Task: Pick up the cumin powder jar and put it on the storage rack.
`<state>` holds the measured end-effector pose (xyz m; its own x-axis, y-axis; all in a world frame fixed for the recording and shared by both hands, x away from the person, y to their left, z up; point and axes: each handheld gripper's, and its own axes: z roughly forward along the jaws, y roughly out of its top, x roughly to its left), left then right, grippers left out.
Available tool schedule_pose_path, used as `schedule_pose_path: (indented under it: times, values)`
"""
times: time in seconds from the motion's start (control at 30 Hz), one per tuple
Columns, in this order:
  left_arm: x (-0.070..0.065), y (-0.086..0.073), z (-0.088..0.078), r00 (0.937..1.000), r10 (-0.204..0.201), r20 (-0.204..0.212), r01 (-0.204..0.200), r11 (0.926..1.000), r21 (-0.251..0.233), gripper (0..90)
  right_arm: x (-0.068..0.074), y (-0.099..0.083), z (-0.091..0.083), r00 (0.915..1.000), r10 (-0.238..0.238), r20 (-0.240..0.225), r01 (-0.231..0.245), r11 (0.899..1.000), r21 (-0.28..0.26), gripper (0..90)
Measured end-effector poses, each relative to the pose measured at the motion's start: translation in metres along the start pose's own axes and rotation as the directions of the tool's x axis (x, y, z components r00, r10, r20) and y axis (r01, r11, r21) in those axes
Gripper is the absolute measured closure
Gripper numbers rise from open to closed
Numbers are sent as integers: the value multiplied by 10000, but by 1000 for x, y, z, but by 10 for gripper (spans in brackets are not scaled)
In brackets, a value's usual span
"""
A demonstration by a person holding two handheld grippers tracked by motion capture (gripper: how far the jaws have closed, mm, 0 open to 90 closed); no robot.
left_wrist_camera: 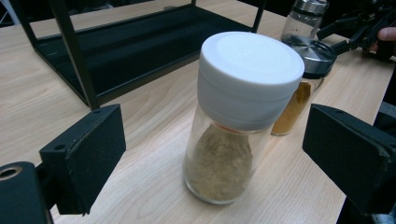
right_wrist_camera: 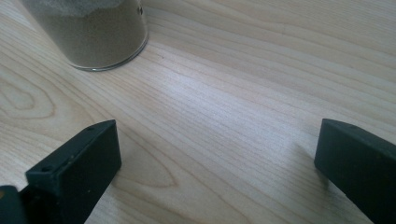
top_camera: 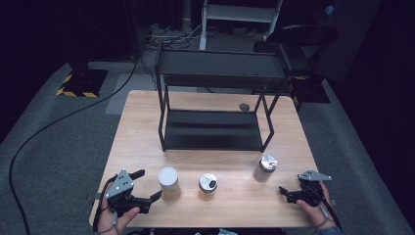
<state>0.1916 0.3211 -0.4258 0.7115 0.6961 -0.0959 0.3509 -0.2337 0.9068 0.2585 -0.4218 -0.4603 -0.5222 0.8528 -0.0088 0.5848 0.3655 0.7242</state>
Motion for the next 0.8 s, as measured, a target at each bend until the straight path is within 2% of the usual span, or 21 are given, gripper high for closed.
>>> schedule_pose_path:
  times: [0.27,0.8]
  values:
    - [4,8,14,9990,170,410,-169,9999,-27,59,0,0,0,10000,1,0,-1,10000,-1,1]
    - [10,17,38,9943,417,981,-427,9991,76,59,0,0,0,10000,2,-1,-2,10000,-1,1]
